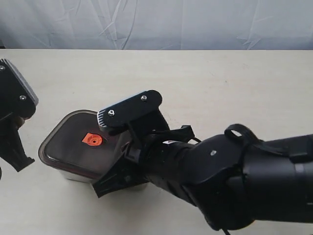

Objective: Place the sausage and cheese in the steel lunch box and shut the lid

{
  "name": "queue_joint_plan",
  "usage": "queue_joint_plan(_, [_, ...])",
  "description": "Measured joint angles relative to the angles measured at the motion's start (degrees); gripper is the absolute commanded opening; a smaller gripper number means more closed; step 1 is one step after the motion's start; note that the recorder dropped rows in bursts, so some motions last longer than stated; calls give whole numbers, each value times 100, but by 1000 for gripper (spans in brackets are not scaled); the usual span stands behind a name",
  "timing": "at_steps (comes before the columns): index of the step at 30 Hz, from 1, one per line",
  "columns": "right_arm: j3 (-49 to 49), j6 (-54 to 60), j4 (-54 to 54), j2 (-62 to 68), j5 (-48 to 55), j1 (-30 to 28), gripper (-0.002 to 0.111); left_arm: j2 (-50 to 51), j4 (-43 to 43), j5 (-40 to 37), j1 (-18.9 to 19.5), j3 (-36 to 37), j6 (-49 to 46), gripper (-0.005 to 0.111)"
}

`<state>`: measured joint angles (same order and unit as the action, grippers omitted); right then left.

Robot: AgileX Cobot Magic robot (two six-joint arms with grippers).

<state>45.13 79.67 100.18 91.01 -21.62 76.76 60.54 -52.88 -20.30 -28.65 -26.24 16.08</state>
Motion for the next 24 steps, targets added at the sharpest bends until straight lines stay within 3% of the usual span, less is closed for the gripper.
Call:
queue_joint_plan(4, [0,5,0,292,733,-355,-1,-407,1859,66,-396,0,-1802,0])
queue_joint_plan(8, [0,5,0,528,1000,-393,-1,-328,3080,-127,-469,0,-3242,0])
queue_joint_plan(24, [10,5,-21,577,976,-393,-1,881,4097,-324,-480,0,-4278,0])
